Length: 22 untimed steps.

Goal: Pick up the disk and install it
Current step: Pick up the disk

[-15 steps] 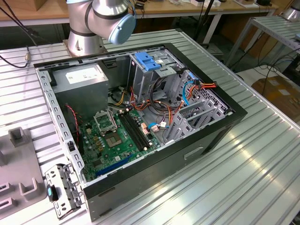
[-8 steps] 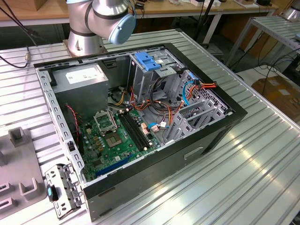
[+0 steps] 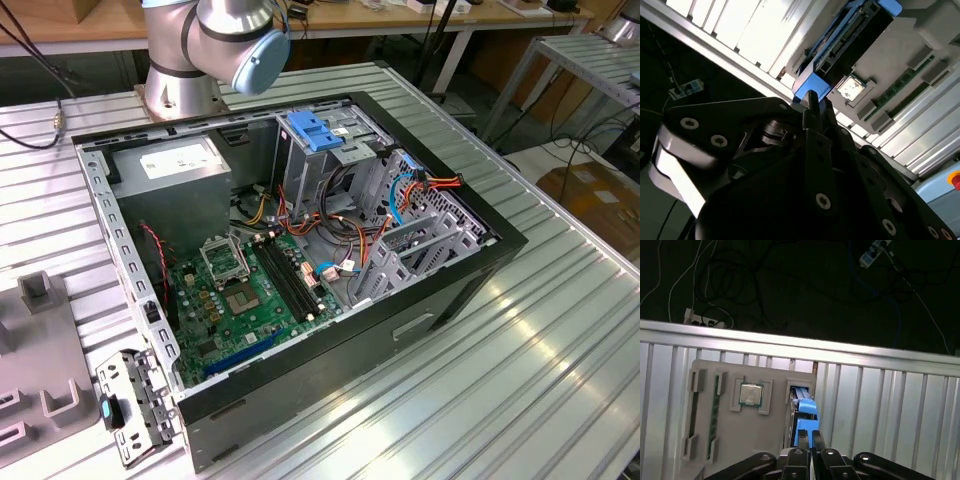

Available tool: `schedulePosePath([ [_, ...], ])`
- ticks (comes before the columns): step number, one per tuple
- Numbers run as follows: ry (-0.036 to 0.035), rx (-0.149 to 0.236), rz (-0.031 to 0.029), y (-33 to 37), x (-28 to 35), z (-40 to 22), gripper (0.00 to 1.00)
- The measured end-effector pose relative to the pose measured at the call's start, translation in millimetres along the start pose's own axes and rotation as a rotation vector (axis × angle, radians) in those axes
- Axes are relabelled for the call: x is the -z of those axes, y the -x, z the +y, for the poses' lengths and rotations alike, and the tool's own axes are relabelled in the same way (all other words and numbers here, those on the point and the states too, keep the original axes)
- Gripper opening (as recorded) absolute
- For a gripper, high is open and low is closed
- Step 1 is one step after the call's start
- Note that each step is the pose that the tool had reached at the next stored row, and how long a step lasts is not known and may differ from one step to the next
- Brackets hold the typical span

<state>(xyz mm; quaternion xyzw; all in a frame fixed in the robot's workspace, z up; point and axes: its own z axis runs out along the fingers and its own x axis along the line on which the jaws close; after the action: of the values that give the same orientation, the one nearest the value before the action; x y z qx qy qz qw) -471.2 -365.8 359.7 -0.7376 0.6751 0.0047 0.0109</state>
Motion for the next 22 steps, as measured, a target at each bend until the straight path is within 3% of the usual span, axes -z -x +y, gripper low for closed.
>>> schedulePosePath([
  [1, -0.0005, -0.026, 0.0002, -0.2, -4.0, -0.2, 0.25],
  [2, -0.0005, -0.032, 0.0004, -0.3, -5.3, -0.9, 0.25],
  [5, -0.0011, -0.060, 0.0005, -0.7, -12.4, -2.2, 0.43],
  [7, -0.0016, -0.088, 0.0008, -1.4, -17.9, -2.1, 0.43],
  [10, -0.0016, -0.101, 0.0010, -3.8, -21.9, -1.9, 0.43],
  [22, -0.0014, -0.102, 0.0010, -3.8, -22.0, -1.9, 0.43],
])
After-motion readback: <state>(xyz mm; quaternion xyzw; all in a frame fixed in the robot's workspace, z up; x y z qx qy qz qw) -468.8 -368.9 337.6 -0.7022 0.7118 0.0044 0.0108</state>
